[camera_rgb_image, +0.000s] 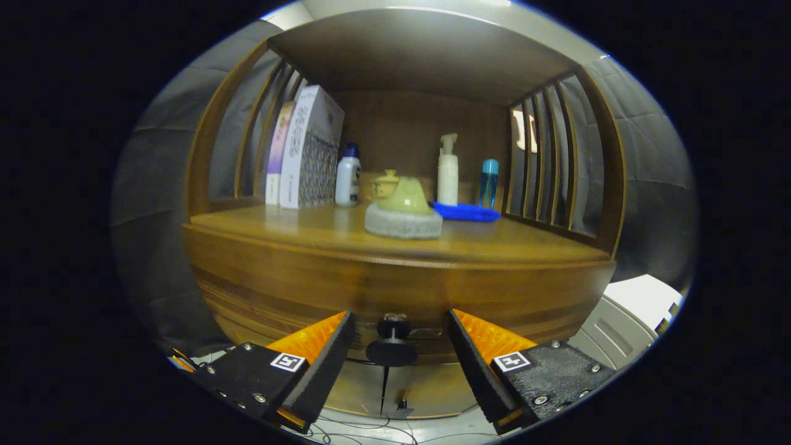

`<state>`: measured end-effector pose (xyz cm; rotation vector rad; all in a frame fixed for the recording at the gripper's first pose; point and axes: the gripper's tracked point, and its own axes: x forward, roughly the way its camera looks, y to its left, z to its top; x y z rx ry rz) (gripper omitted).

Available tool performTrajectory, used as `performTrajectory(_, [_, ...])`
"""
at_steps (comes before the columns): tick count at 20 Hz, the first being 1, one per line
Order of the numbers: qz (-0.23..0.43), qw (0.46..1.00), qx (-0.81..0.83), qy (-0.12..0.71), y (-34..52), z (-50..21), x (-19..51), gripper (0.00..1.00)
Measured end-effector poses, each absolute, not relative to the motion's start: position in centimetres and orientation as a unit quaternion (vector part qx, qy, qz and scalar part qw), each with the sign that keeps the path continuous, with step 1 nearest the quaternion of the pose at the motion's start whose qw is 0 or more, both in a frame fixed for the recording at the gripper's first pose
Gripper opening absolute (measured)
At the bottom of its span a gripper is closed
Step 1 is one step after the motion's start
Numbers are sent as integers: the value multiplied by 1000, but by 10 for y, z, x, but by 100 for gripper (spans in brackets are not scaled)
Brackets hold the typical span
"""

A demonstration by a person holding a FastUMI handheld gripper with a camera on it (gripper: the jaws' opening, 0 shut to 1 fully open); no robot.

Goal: Pull open the drawer, take out the items inside it, and place them on the countertop above the cabinet.

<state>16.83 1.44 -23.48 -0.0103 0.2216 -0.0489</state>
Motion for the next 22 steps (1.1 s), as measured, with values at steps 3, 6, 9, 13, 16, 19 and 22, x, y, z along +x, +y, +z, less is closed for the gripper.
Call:
performTrajectory(3, [-31, 999, 16, 36, -2, -148, 149, 94])
performTrajectory(6, [-27, 999, 36, -15, -19, -59, 111, 94])
performTrajectory(9, [-25, 995, 84, -42, -34, 9, 70, 93])
performTrajectory(13, [-18, 995, 81, -55, -36, 43, 8, 92])
performTrajectory(16, [-22, 997, 58, -39, -21, 44, -6, 92])
performTrajectory(19, [-49, 998, 29, -18, -19, 31, -12, 93])
performTrajectory(22, [-33, 999, -21, 0, 2, 19, -16, 93])
